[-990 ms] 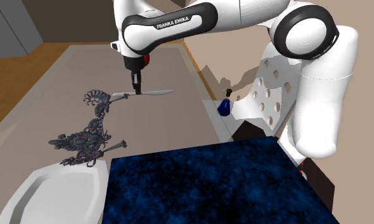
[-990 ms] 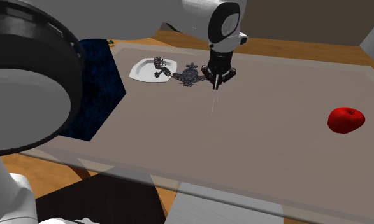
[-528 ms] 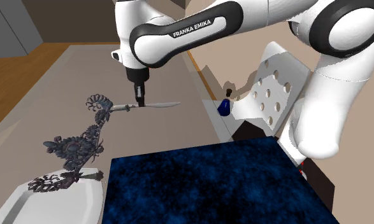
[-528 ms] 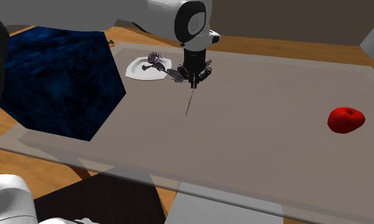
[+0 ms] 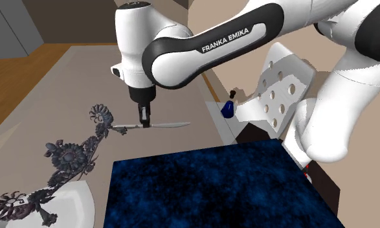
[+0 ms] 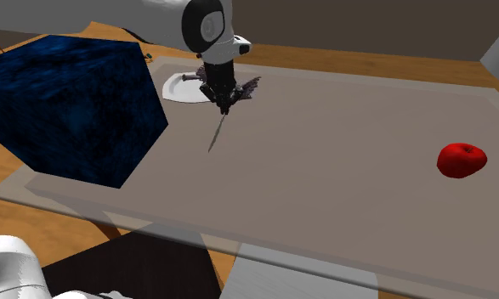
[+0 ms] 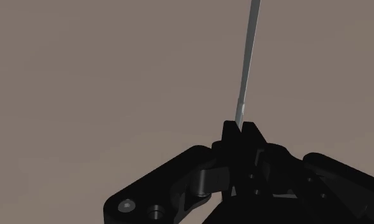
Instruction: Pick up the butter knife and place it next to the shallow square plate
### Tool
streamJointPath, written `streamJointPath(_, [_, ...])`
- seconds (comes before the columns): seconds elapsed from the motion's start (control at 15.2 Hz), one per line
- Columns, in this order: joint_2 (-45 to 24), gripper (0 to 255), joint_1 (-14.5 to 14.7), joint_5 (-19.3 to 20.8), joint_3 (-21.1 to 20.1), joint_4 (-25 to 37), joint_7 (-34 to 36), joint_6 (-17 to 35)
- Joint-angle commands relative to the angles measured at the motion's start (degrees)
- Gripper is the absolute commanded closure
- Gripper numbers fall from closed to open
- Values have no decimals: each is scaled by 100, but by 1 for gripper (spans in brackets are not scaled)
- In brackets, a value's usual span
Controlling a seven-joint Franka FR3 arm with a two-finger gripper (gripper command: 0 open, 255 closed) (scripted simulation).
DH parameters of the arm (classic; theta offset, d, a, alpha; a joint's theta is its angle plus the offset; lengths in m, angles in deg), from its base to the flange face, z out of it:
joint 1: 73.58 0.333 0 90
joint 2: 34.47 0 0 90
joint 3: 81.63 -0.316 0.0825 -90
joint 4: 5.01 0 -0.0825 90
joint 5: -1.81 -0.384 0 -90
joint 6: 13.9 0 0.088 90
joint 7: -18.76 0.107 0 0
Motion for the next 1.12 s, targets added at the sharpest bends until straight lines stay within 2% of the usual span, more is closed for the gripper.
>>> streamJointPath(0.0, [144,255,131,-33,-127,-160,242,23])
streamJointPath(0.07, [236,255,211,-58,-207,-261,392,37])
streamJointPath(1.06, [-233,255,233,131,-217,-929,522,1149])
